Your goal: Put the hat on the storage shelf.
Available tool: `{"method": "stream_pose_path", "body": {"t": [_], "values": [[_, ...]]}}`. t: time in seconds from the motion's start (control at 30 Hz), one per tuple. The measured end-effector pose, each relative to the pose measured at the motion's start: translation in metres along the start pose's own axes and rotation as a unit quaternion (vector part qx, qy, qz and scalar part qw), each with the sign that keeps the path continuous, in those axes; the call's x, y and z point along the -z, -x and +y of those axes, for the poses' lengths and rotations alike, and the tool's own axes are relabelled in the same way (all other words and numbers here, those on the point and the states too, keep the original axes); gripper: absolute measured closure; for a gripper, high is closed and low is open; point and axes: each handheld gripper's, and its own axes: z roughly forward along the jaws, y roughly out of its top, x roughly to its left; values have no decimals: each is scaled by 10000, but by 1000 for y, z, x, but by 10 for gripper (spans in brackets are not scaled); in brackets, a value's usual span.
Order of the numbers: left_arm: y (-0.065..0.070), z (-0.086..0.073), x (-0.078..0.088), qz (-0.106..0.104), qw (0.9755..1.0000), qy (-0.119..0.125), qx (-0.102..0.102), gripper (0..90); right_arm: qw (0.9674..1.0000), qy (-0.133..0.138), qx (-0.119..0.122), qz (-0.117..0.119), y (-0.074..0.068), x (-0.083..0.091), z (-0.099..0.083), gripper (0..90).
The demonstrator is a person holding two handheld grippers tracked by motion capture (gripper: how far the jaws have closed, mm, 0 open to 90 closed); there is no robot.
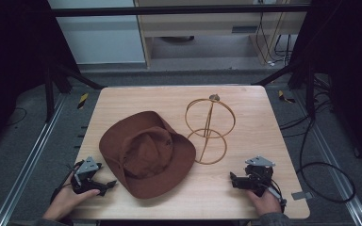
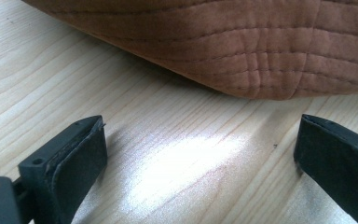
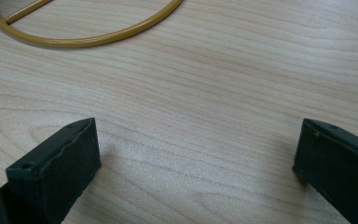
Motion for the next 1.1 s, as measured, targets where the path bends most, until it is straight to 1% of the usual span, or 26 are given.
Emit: {"method": "stream_pose_path", "body": {"t": [0.3,0.33,0.4,0.43,0.5,0.63,0.83,0.97,1.1], "values": [[-1,-2,3,-39,10000,-39,-51,13,10000,1,1,0,0,0,0,4],[0,-2,4,-30,9999,-75,-82,20,10000,2,1,-1,0,0,0,4],[0,-2,5,-29,9999,-71,-102,26,10000,0,1,-1,0,0,0,4],[1,-1,4,-56,9999,-83,-114,26,10000,1,-1,-1,0,0,0,4],[1,-1,5,-20,9998,-81,-152,27,10000,1,-5,0,0,0,0,4],[1,0,8,-7,9999,-5,-113,30,10000,1,0,-1,0,0,0,4],[4,2,11,-30,9998,93,-189,29,10000,1,1,0,0,0,0,4],[7,4,20,-68,9992,329,-198,29,10000,1,-4,1,0,0,0,4],[10,6,24,-126,9986,450,-245,29,10000,0,-1,-1,0,0,0,4]]}}
